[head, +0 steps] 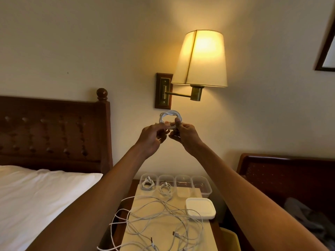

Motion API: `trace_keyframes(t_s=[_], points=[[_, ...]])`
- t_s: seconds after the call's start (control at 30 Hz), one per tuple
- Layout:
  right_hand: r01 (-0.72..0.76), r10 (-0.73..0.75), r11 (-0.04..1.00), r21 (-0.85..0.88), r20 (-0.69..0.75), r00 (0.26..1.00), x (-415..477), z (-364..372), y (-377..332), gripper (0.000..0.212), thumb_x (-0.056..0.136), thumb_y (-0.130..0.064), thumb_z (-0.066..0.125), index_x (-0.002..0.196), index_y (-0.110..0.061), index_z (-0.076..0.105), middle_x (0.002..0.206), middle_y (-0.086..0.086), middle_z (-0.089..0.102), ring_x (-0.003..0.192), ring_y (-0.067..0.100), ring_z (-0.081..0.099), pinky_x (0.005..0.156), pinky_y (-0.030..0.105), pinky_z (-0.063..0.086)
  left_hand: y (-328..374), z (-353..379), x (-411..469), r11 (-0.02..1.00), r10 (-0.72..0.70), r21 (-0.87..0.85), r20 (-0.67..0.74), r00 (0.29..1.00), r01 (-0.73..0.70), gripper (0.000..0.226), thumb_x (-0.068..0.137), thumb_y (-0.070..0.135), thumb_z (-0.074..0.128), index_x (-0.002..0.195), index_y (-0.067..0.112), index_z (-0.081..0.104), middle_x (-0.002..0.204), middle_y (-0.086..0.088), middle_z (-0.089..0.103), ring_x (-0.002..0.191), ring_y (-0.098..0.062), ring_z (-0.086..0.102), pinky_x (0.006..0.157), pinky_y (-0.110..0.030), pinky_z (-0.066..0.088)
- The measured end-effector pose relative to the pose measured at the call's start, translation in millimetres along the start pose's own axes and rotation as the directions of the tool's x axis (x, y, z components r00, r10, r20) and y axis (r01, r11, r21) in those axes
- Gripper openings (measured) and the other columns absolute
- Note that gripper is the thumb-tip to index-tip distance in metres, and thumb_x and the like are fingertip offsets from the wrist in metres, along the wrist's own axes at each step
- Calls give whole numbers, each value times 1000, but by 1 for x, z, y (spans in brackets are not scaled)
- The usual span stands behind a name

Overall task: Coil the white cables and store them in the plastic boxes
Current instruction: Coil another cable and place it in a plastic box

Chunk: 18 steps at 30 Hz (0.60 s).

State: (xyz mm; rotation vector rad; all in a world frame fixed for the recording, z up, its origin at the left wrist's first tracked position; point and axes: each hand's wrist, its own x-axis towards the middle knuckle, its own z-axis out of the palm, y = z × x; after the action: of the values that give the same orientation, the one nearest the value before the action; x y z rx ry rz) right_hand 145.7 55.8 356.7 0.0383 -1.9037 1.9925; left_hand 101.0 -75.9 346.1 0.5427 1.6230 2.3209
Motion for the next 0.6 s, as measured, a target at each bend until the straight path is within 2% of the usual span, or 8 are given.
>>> trace_keyframes(t_s=[0.1, 0.27, 0.43, 0.6], points=[[5, -4, 999, -53, 18, 1000, 0, 3, 2, 35, 102, -28, 43, 100, 0, 63, 80, 7, 63, 71, 16, 62, 77, 29, 57, 0, 2, 2, 998, 60, -32, 9, 998, -59, 37, 87, 10, 71, 121, -2, 62, 115, -16, 68, 108, -26, 62, 83, -28, 49], [75, -80, 991, -108, -44, 996, -2, 7, 8, 29, 101, -26, 48, 99, -3, 66, 82, 11, 65, 72, 18, 66, 71, 26, 59, 1, 2, 6, 992, 71, -99, -69, 995, -78, 45, 89, 0, 66, 131, 10, 52, 124, -19, 61, 115, -33, 61, 85, -31, 54], [92, -107, 988, -121, -122, 987, -3, 10, 13, 31, 98, -30, 53, 98, -2, 66, 84, 12, 68, 74, 21, 69, 66, 27, 59, -1, 1, 9, 992, -12, -125, -48, 999, 6, 46, 92, 2, 62, 133, 17, 49, 129, -18, 57, 114, -31, 57, 82, -35, 50], [61, -71, 997, -57, -190, 979, -3, 14, 9, 32, 96, -34, 57, 100, -3, 66, 88, 10, 68, 76, 18, 67, 59, 25, 56, -1, -1, 10, 973, -55, -223, 0, 998, 54, 47, 93, 3, 60, 137, 15, 48, 130, -20, 58, 104, -28, 56, 75, -30, 49]])
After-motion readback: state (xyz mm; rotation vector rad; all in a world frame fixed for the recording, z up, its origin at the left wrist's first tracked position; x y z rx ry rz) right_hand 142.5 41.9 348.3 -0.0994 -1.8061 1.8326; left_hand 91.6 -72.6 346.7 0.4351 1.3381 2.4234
